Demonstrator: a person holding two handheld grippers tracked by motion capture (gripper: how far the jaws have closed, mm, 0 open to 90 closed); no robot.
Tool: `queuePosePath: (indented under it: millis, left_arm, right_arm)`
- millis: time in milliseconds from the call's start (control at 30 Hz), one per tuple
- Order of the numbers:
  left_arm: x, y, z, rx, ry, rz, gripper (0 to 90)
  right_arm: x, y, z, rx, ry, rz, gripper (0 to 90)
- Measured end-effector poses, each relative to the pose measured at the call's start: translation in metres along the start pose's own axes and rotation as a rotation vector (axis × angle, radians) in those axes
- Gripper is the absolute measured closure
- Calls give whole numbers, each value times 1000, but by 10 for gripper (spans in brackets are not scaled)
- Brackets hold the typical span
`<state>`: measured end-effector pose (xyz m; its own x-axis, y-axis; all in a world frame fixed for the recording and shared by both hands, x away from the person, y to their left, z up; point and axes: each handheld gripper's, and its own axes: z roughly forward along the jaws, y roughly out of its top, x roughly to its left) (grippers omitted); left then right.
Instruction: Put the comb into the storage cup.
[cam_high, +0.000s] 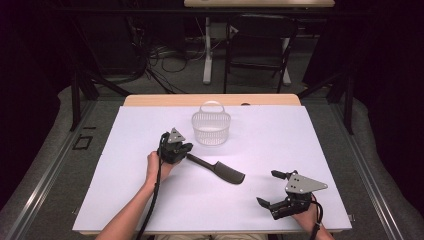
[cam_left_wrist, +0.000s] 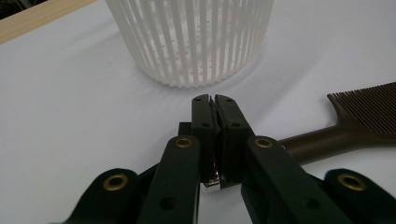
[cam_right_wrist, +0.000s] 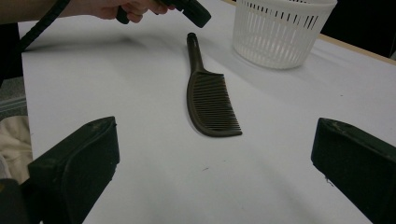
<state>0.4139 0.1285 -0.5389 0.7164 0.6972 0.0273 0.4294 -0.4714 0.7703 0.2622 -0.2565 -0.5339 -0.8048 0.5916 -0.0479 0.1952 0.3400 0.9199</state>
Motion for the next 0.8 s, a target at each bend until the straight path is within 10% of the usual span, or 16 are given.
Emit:
queuePosePath:
  millis: [800]
  left_arm:
    - [2, -4, 11, 83, -46, -1, 900]
  right_arm:
    - [-1, 0, -1, 1, 2, 3, 8]
